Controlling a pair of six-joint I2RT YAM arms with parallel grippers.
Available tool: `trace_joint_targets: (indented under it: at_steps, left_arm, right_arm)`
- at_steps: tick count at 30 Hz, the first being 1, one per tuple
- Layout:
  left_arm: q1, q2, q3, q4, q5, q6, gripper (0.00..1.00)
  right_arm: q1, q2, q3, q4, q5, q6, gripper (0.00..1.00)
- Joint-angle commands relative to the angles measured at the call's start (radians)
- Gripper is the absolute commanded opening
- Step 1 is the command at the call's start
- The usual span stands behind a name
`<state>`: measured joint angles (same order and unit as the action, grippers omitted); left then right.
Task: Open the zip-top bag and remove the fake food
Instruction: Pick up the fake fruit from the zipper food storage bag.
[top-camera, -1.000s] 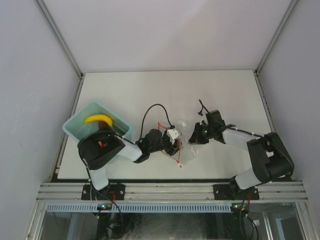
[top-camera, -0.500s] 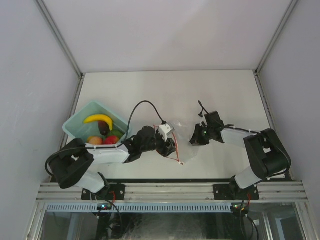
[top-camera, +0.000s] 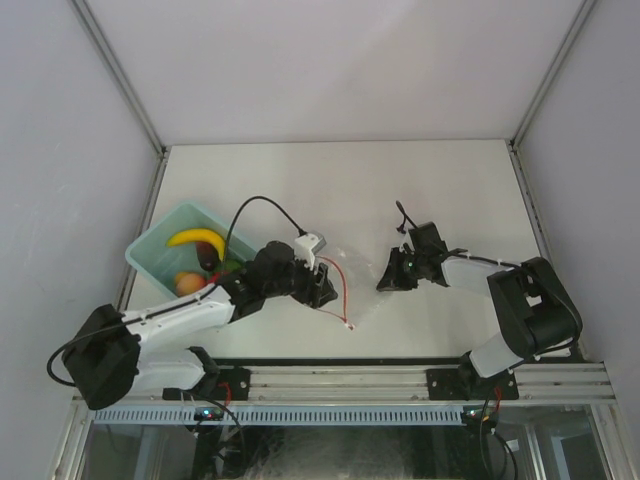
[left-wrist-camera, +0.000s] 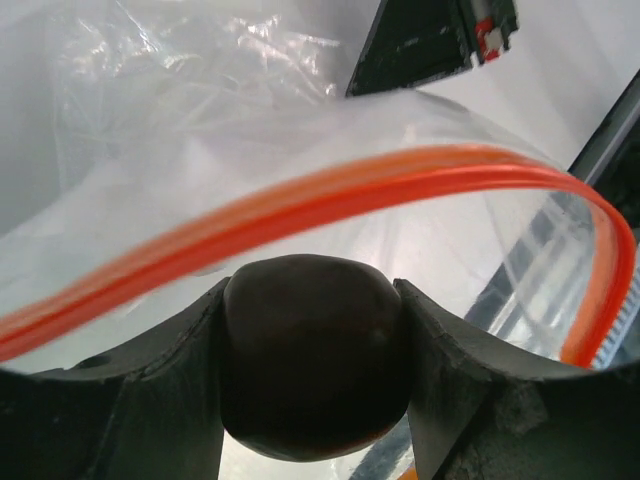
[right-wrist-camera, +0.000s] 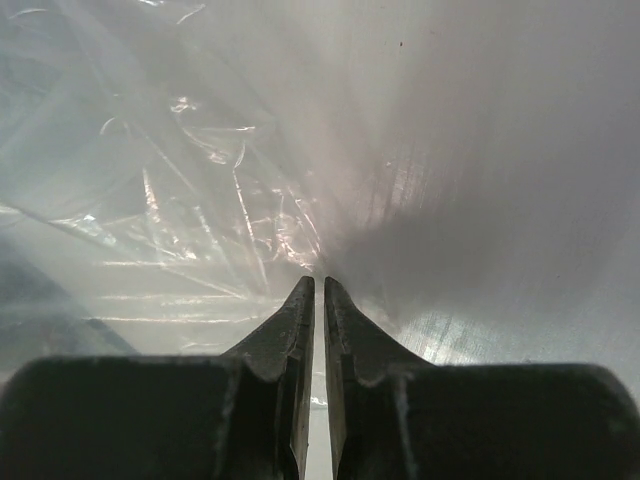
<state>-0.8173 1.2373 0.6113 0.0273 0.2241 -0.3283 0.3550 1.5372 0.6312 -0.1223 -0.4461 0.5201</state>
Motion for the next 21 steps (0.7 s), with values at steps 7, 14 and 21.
trace_joint_targets:
  at_steps: [7, 14, 21]
  left_arm:
    - [0.029, -0.161, -0.058, 0.177, -0.148, -0.265, 0.26]
    - [0.040, -0.142, -0.123, 0.315, -0.147, -0.402, 0.25]
    - [0.041, -0.029, -0.158, 0.533, -0.054, -0.512, 0.22]
  right_arm:
    - [-0.002, -0.028, 0.026, 0.031, 0.034, -0.011, 0.08]
    - [0.016, -0.218, 0.026, 0.039, 0.048, -0.051, 0.11]
    - [0.013, -0.433, 0.009, 0.053, -0.039, -0.129, 0.18]
